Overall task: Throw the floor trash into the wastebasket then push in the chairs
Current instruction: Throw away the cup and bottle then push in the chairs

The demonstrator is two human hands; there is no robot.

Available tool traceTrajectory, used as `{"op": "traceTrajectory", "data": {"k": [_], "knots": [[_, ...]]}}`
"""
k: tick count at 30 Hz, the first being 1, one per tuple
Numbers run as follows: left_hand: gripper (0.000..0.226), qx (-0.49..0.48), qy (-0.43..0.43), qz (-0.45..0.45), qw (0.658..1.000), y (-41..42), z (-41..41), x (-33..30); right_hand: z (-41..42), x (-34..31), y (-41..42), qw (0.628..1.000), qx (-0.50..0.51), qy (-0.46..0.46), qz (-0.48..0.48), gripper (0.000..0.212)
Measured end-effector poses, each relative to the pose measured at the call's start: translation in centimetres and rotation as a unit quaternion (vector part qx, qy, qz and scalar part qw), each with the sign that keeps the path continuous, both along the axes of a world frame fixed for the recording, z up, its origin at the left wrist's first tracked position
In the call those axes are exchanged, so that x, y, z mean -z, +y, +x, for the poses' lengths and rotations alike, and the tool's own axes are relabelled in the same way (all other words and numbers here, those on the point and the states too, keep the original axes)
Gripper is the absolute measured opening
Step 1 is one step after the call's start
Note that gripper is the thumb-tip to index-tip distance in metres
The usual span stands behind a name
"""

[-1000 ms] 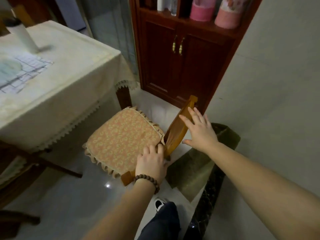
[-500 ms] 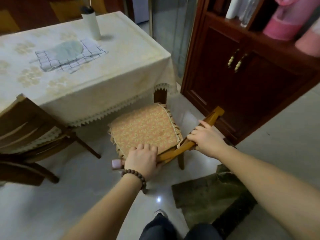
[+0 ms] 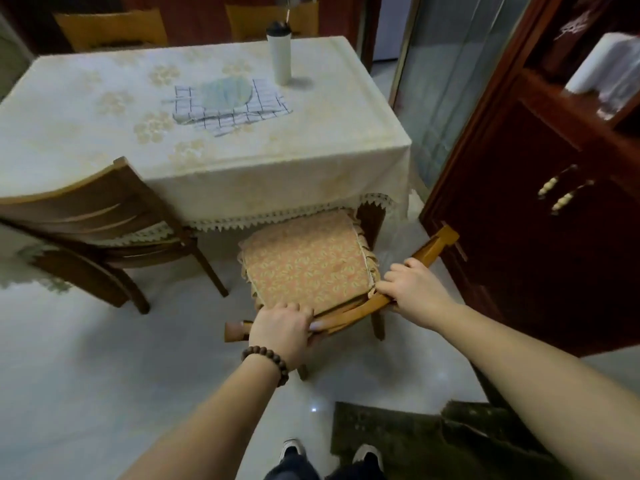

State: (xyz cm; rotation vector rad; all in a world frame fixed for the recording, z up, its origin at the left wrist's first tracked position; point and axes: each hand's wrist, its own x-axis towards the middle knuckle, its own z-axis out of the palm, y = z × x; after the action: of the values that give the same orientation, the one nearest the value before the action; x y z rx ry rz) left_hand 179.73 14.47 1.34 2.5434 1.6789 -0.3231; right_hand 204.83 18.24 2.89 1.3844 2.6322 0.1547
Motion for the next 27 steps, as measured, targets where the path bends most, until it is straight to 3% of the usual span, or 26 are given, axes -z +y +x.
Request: {"op": "traceTrajectory", "data": {"k": [11,23,27], "knots": [[0.042,-0.021,-0.019,0.035,0.999,6.0,3.2,0.7,3.2,0.0,7.4,0.998,-0.011,0.037,-0.043,0.013],[0.043,0.017,-0.010,0.033,0.999,16.0,0.3,1.4,0.9,2.4,16.0,0.999,0.003,0.034,-0.041,0.030],[0.045,0.032,0.004,0.020,0.999,21.2,-2.2,0.9,-1.3,2.2,20.2,0.998,0.013,0.051,-0.025,0.025]]}}
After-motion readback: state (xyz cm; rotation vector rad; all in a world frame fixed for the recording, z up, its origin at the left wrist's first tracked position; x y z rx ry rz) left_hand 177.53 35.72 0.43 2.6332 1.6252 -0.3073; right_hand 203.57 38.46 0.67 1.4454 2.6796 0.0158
